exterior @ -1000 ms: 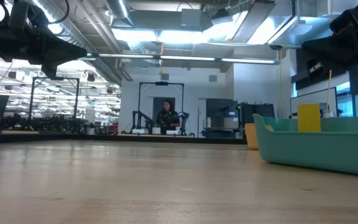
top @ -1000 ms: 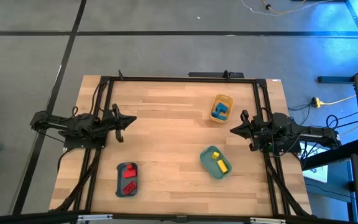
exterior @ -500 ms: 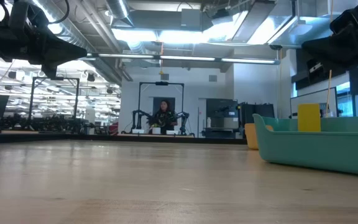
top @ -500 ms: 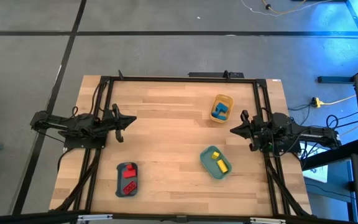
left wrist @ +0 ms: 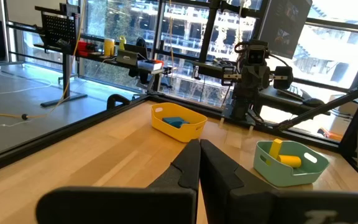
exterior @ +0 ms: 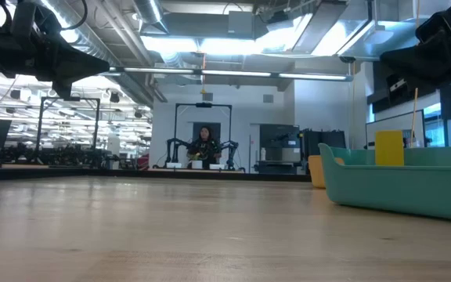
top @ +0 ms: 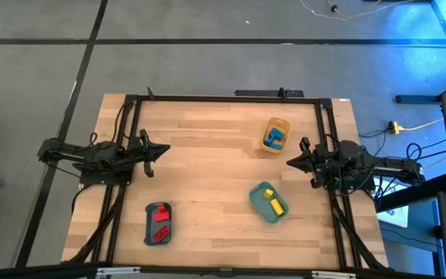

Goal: Sort & place blocks by color
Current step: Return to Home Position

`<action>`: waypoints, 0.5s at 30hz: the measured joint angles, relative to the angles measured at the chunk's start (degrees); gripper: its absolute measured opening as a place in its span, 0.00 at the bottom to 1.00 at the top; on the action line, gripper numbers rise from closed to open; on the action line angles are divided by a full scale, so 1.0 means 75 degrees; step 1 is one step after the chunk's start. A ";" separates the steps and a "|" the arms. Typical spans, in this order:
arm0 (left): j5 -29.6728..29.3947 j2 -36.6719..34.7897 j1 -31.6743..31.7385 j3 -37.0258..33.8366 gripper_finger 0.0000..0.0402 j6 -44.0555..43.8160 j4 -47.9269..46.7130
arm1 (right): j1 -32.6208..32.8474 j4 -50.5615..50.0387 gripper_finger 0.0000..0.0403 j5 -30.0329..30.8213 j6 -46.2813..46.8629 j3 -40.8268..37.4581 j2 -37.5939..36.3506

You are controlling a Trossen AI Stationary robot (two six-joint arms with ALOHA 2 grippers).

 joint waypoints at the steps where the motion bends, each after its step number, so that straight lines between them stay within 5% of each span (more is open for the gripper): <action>1: 0.0003 0.0000 0.0000 0.0000 0.00 0.0000 0.0000 | 0.0000 0.0000 0.01 0.0000 -0.0001 0.0000 0.0000; 15: 0.0003 0.0000 -0.0001 0.0000 0.00 0.0000 -0.0001 | 0.0000 -0.0001 0.02 0.0003 0.0000 0.0000 0.0001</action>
